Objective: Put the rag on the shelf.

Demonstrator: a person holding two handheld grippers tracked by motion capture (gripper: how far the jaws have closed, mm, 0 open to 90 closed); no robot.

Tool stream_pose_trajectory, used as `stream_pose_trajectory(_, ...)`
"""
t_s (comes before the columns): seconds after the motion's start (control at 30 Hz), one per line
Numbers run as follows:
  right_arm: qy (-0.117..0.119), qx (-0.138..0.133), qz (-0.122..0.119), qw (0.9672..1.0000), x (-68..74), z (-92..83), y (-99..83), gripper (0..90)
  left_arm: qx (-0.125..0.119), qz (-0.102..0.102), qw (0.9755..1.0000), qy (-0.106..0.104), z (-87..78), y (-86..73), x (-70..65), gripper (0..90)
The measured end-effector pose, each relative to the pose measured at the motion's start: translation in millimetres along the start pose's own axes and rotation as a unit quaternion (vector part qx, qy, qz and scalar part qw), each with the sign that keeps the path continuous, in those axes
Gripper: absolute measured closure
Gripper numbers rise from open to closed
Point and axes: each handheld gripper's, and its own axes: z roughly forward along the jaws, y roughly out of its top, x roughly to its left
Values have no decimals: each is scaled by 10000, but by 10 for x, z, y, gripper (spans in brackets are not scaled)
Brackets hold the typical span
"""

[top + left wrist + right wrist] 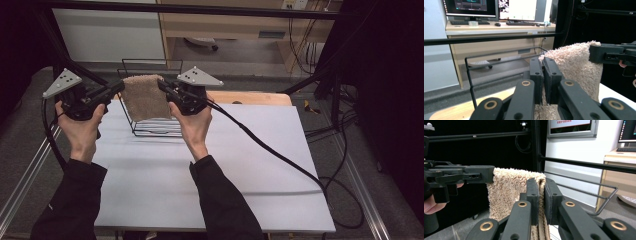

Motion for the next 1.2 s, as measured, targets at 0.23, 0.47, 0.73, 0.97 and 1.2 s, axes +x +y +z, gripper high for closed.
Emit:
stream_pose_trajectory(0.23, -52, -107, -43, 9999, -22, 38, 104, 837, -80, 50, 10000, 27, 30, 137, 24, 858)
stream_pose_trajectory(0.47, -73, -195, -44, 9998, -25, 83, 209, 837, -184, 7, 9998, 19, 49, 230, 72, 859)
stream_pose_trajectory(0.73, -142, -282, -97, 9995, -46, 153, 343, 837, -290, 46, 9996, 46, 77, 364, 108, 859)
stream_pose_trajectory(0.97, -184, -317, -62, 9993, -94, 205, 402, 837, -314, 51, 9995, 47, 141, 420, 146, 859)
stream_pose_trajectory(1.2, -211, -376, -83, 9990, -129, 258, 464, 837, -347, 78, 9993, 69, 193, 502, 193, 859)
